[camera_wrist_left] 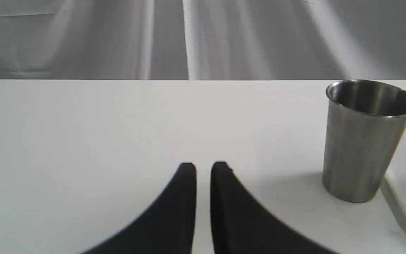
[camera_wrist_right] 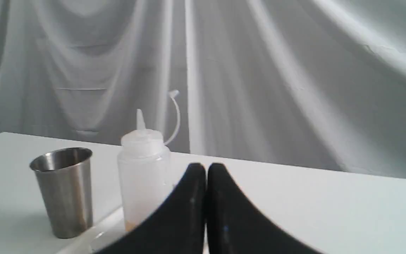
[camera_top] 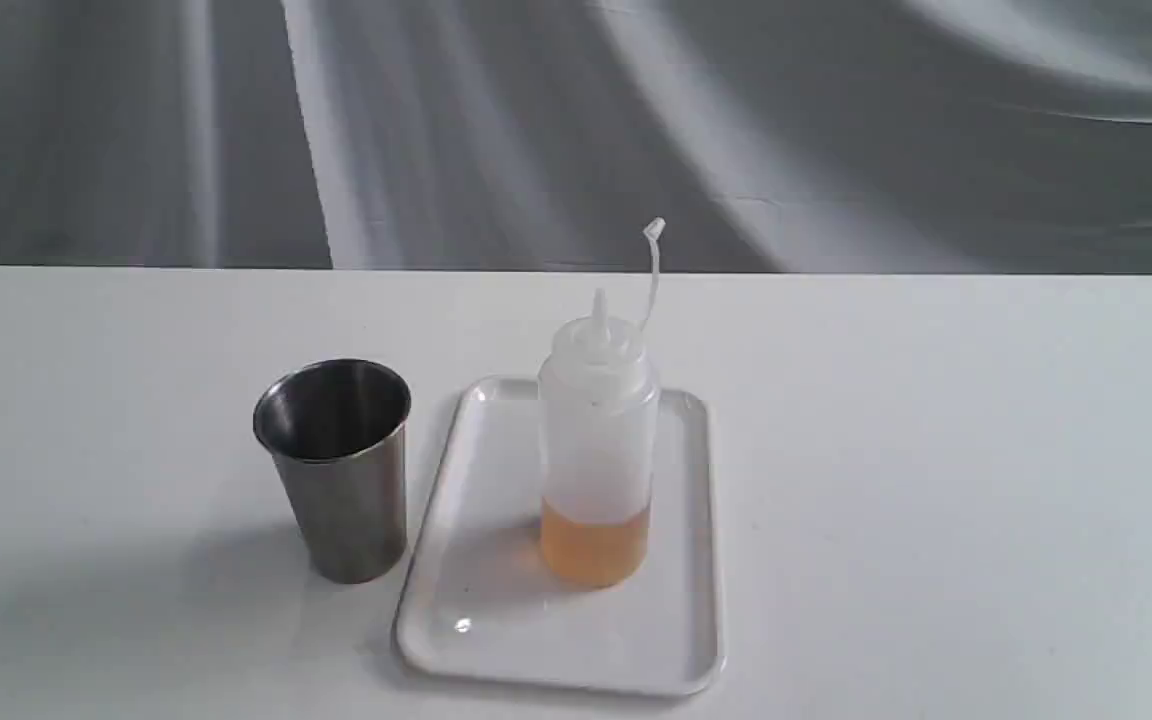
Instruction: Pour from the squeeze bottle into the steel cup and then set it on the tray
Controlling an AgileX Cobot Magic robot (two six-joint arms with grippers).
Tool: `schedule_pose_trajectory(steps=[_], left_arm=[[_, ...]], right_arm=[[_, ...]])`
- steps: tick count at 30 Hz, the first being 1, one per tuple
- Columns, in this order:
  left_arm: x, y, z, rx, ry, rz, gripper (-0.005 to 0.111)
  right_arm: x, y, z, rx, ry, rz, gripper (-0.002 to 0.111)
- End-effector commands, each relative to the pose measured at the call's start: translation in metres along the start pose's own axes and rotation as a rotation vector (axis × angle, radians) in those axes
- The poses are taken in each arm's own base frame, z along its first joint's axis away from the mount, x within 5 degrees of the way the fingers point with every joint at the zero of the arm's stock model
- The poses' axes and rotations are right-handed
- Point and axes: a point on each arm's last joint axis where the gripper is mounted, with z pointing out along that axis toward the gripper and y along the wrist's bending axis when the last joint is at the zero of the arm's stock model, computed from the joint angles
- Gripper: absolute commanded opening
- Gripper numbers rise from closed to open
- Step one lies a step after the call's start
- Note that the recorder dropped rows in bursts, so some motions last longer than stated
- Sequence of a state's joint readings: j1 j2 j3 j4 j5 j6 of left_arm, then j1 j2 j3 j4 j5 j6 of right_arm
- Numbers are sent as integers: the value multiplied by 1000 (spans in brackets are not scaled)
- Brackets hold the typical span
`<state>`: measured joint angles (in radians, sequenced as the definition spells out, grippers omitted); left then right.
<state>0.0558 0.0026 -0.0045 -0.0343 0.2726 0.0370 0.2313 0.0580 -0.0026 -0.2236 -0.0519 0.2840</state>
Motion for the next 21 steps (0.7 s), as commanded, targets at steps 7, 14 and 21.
schedule_pose_trajectory(steps=[7, 14, 21], left_arm=[[1, 0, 0, 2, -5, 0, 8], [1, 0, 0, 2, -5, -3, 8], [1, 0, 0, 2, -5, -3, 8]], right_arm=[[12, -12, -7, 182, 107, 11, 0], [18, -18, -9, 274, 170, -20, 0], [23, -21, -11, 320, 245, -82, 0]])
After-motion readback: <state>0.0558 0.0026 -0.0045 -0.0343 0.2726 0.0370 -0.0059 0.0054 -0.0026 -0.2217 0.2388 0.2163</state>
